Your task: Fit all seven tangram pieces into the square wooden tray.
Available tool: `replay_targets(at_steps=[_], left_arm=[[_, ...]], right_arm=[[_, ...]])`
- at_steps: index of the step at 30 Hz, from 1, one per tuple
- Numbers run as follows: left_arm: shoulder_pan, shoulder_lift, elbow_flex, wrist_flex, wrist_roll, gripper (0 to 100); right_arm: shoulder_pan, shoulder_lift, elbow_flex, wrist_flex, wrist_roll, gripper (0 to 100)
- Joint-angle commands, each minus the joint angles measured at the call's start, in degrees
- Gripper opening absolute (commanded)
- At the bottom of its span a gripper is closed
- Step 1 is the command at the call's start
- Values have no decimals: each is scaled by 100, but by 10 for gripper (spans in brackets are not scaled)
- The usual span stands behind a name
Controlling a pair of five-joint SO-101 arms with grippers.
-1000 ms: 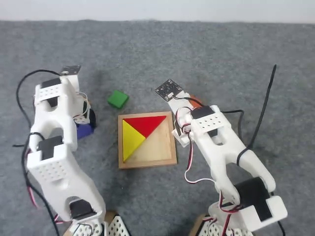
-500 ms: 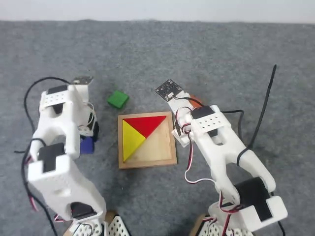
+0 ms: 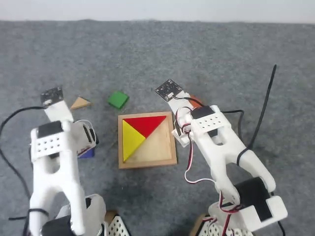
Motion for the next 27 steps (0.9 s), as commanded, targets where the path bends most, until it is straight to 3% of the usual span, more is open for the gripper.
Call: replay_targets(at_steps=[1,7,12,16,23,27], left_arm=[[-44,35,31,-149,-167,202],[-264,1987,-321,-149,-607,200],[-290,3332,-954,-281,-475,155],[-580,3218,-1508,-105,-738,155],[-721,2532,-2009,440,-1899,154],[-703,2541,-1974,88,-1714,156]], right_arm=[[-31,-347,-44,-92,-26,155],[-31,-347,-44,-84,-26,155],[-31,-347,-44,-92,-26,155],[-31,-347,-44,-84,-26,155],[-31,-347,-44,-84,-26,155],[-31,-347,-44,-75,-26,155]])
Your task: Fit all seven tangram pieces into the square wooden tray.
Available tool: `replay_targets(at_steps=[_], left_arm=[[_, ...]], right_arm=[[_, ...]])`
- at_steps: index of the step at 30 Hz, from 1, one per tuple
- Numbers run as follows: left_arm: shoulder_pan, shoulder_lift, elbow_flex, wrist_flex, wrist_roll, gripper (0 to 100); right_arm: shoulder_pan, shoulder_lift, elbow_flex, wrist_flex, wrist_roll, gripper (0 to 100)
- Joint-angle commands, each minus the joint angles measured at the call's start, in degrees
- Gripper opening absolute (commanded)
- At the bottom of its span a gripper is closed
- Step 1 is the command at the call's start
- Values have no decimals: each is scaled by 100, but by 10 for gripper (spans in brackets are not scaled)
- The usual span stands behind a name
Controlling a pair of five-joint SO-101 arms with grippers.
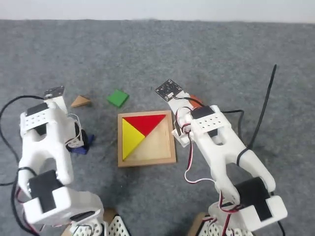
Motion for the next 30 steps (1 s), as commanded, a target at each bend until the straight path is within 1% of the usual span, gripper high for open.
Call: replay_targets(at_steps=[1,4,6,9,11,13,16,21,24,27,30], left_arm=[[-9,-193,-198,-448,176,156],[-9,202,-251,-1011,615,156],[-9,484,-259,-1160,826,156],[-26,686,-259,-1011,1081,154],[-141,607,-268,-686,1248,152],[-492,255,-295,-431,1284,152],[-932,-510,-207,-255,1319,152],[-1196,-1776,426,-123,1327,152],[-1152,-2400,1015,-114,1231,152],[-844,-2857,1534,-79,633,154],[-475,-2963,1745,299,70,154]], right_arm=[[-31,-347,-44,-75,-26,155],[-31,-347,-44,-75,-26,155],[-31,-347,-44,-75,-26,155],[-31,-347,-44,-75,-26,155],[-31,-347,-44,-75,-26,155],[-31,-347,-44,-75,-26,155],[-31,-347,-44,-75,-26,155],[-31,-347,-44,-75,-26,155],[-31,-347,-44,-75,-26,155],[-31,-347,-44,-75,-26,155],[-31,-347,-44,-75,-26,155]])
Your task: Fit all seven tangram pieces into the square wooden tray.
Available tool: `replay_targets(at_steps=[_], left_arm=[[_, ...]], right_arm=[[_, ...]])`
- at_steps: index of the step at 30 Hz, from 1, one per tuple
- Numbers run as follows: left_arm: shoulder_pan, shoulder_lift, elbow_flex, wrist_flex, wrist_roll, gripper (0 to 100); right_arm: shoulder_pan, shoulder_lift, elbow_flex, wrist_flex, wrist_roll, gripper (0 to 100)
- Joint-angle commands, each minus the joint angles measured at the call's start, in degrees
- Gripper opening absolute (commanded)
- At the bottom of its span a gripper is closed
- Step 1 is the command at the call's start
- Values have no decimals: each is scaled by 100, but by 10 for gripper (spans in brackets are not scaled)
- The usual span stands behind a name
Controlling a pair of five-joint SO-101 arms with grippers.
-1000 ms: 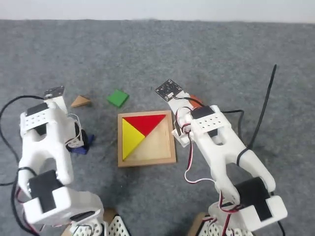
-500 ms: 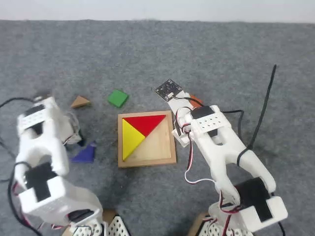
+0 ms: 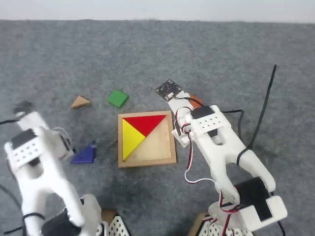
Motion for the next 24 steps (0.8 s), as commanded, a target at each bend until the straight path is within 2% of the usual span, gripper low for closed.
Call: replay_targets(at_steps=[1,8,17,24], left_arm=[[369,-255,22,387,-659,154],[396,818,-224,220,-712,152],[404,2558,-1358,18,-44,152],[404,3270,-2018,-308,448,152]], right_arm=[[-31,-347,-44,-75,-26,155],[-31,-347,-44,-75,-26,155],[-31,-347,-44,-66,-26,155],[-31,-347,-44,-66,-26,155]])
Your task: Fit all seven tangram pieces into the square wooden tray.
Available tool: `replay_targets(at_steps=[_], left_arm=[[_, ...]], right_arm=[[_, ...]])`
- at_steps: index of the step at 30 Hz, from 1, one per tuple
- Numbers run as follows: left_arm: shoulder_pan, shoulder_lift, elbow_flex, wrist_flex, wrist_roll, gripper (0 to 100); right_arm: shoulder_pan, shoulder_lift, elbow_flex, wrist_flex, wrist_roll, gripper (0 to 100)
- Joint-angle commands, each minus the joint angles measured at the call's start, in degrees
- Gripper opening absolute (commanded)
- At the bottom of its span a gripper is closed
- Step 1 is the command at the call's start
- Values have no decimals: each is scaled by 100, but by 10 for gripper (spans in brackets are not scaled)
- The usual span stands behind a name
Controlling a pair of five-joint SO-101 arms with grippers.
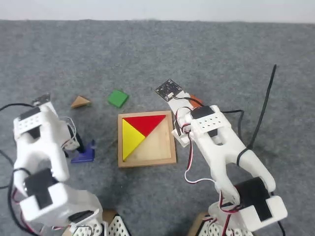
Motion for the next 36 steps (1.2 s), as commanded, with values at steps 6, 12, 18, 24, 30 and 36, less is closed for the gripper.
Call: replay_targets(at_steps=[6,12,18,24,30,36], left_arm=[[70,18,-251,18,97,152],[35,-1547,470,141,-158,152],[185,-3666,1631,149,-571,156],[580,-3376,1815,492,-932,160],[580,-1248,1138,686,-958,156],[580,202,514,545,-923,108]], right_arm=[[-31,-347,-44,-66,-26,155],[-31,-347,-44,-66,167,155],[-22,-347,-44,-66,176,155],[-31,-347,-44,-66,176,155],[-31,-347,-35,-66,176,155],[-31,-347,-35,-66,176,155]])
